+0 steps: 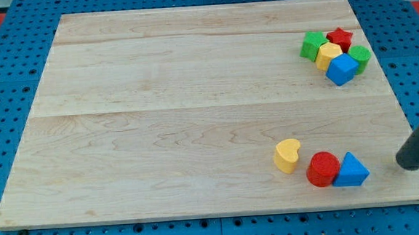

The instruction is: Push the blue triangle slightly towards the top of the red circle

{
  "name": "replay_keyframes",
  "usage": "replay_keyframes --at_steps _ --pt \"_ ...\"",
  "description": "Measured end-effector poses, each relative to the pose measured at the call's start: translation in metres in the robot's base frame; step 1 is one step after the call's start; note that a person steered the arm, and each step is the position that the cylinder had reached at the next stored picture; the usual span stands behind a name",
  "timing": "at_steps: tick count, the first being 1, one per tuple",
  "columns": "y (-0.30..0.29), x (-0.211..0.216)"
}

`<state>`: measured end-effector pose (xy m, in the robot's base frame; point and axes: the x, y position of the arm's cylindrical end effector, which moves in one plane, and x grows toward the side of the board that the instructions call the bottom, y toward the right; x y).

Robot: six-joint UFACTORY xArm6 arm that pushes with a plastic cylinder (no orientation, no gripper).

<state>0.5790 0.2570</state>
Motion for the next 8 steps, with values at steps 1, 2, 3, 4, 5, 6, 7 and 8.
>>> replay_keyframes --at_steps 1,2,3,4,5,6,7,8 --pt "-0.031 0.027" --pt "-0.062 0.040" --pt "-0.076 0.039" --pt "-0.076 0.039" --pt "-0.077 0.038" --pt "-0.073 0.033" --pt "-0.059 0.029" --pt "-0.050 0.024"
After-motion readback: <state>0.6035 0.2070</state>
